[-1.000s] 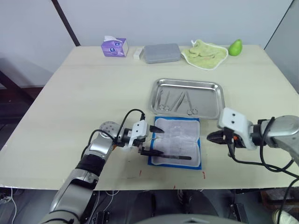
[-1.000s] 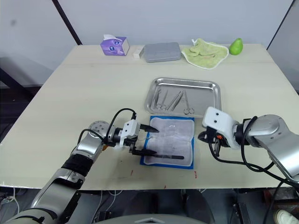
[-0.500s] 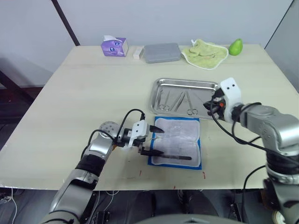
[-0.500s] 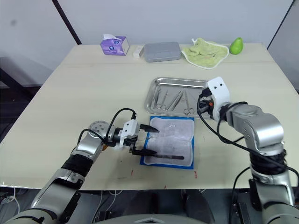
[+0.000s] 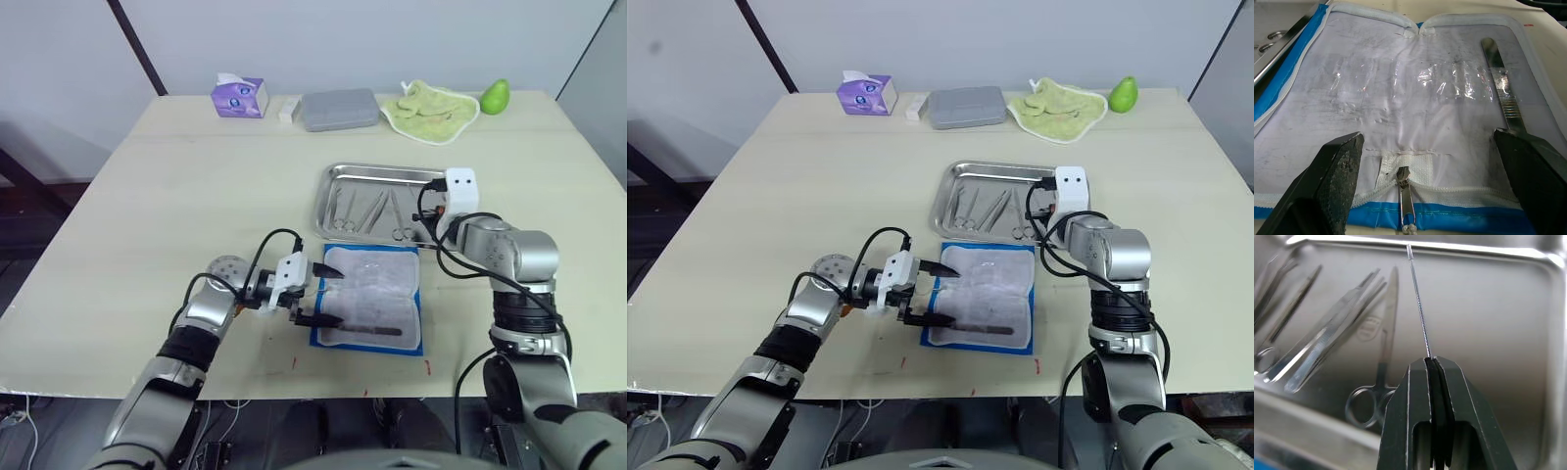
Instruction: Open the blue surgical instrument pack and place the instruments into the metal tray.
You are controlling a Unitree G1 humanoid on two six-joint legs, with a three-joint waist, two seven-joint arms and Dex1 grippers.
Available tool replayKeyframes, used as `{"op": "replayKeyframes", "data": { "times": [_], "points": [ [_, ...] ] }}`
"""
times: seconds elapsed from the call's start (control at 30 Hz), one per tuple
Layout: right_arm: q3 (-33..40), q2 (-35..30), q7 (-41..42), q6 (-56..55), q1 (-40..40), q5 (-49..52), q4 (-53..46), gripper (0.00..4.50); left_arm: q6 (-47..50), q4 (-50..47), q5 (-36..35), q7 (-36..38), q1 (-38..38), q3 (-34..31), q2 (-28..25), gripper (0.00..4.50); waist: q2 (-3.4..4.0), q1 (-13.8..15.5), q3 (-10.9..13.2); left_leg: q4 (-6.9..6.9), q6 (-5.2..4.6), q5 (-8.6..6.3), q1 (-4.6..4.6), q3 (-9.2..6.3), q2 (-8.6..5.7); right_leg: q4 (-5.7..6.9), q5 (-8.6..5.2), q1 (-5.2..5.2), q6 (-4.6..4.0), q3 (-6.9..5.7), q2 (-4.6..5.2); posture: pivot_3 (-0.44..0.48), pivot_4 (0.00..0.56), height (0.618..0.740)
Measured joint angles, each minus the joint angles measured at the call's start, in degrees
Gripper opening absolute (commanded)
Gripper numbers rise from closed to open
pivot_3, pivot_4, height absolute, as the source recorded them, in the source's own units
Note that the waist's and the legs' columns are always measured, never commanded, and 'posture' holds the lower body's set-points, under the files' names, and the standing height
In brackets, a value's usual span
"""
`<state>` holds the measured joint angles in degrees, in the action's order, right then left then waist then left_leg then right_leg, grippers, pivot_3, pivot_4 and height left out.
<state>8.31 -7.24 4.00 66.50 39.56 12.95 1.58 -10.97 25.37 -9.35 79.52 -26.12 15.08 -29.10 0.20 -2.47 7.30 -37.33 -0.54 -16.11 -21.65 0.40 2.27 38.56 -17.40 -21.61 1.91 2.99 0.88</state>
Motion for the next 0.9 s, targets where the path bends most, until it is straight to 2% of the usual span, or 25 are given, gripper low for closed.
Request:
{"op": "replayKeyframes", "data": {
  "times": [0.23, 0.27, 0.33, 0.43, 0.53, 0.63, 0.77, 0.9],
  "points": [
    [0.1, 0.8, -0.7, -2.3, 0.0, -0.2, 2.5, 0.08, 0.2, -0.2, 0.0, 0.0, 0.1, 0.0, 0.0, 4.50, 0.01, 0.0, 0.0, 0.00, 0.00, 0.00, -0.01, 0.00, 0.00, -0.01, 0.00, 0.00, 0.00, 0.00, 0.01, 0.000, 0.150, 0.740],
    [0.1, 0.8, -0.6, -2.8, 0.2, -0.2, 3.1, 0.71, 0.3, -0.2, 0.0, 0.0, 0.1, 0.0, 0.0, 4.50, 0.01, 0.0, 0.0, 0.00, 0.00, 0.00, 0.00, 0.01, 0.00, -0.01, 0.00, 0.00, 0.00, 0.00, 0.01, 0.000, 0.150, 0.740],
    [0.1, 0.8, -0.6, -3.1, 0.2, -0.2, 3.9, 1.31, 0.4, -0.2, 0.0, 0.0, 0.1, 0.0, 0.0, 4.50, 0.01, 0.0, 0.0, 0.00, 0.00, 0.00, -0.01, 0.00, 0.00, -0.01, 0.00, 0.00, 0.00, 0.00, 0.01, 0.000, 0.150, 0.740],
    [0.0, 0.8, -0.6, -3.1, 0.2, -0.2, 4.0, 2.79, 0.4, -0.3, 0.0, 0.0, 0.1, 0.0, 0.0, 4.50, 0.01, 0.0, 0.0, 0.01, 0.00, 0.00, -0.02, 0.00, 0.00, -0.01, 0.00, -0.01, 0.00, 0.00, 0.01, 0.000, 0.150, 0.740],
    [-0.4, 0.3, 0.2, -3.1, 0.0, -0.1, 3.1, 2.79, 0.5, -0.5, 0.0, -0.1, 0.2, 0.0, -0.1, 4.50, 0.03, 0.0, 0.0, 0.01, 0.00, 0.00, -0.03, 0.01, 0.00, -0.01, 0.00, -0.02, 0.00, 0.01, 0.01, 0.000, 0.150, 0.740],
    [-3.2, -3.2, 4.2, -5.7, -1.9, 0.2, -2.0, 2.79, 0.6, -1.1, 0.0, -0.2, 0.5, -0.1, -0.1, 4.50, 0.05, 0.0, 0.0, 0.02, 0.00, 0.00, -0.08, 0.00, 0.00, -0.05, 0.00, -0.05, 0.01, -0.01, 0.01, 0.000, 0.150, 0.740],
    [-7.0, -8.4, 17.4, -16.0, -10.2, 4.7, -15.2, 2.79, 0.6, -1.7, 0.0, -0.1, 1.0, -0.4, -0.2, 4.50, 0.05, 0.0, 0.0, 0.09, -0.01, -0.01, -0.11, -0.03, -0.02, -0.14, -0.01, -0.05, 0.02, -0.06, -0.04, 0.000, 0.150, 0.740],
    [-9.0, -18.6, 32.7, -19.7, -20.0, 12.6, -29.0, 2.79, 0.7, -1.8, -0.1, -0.2, 1.1, -0.4, -0.2, 4.50, 0.00, 0.0, 0.1, 0.08, -0.01, -0.01, -0.13, -0.09, -0.01, -0.21, -0.01, 0.00, 0.02, -0.14, -0.03, 0.000, 0.150, 0.740]
  ]
}}
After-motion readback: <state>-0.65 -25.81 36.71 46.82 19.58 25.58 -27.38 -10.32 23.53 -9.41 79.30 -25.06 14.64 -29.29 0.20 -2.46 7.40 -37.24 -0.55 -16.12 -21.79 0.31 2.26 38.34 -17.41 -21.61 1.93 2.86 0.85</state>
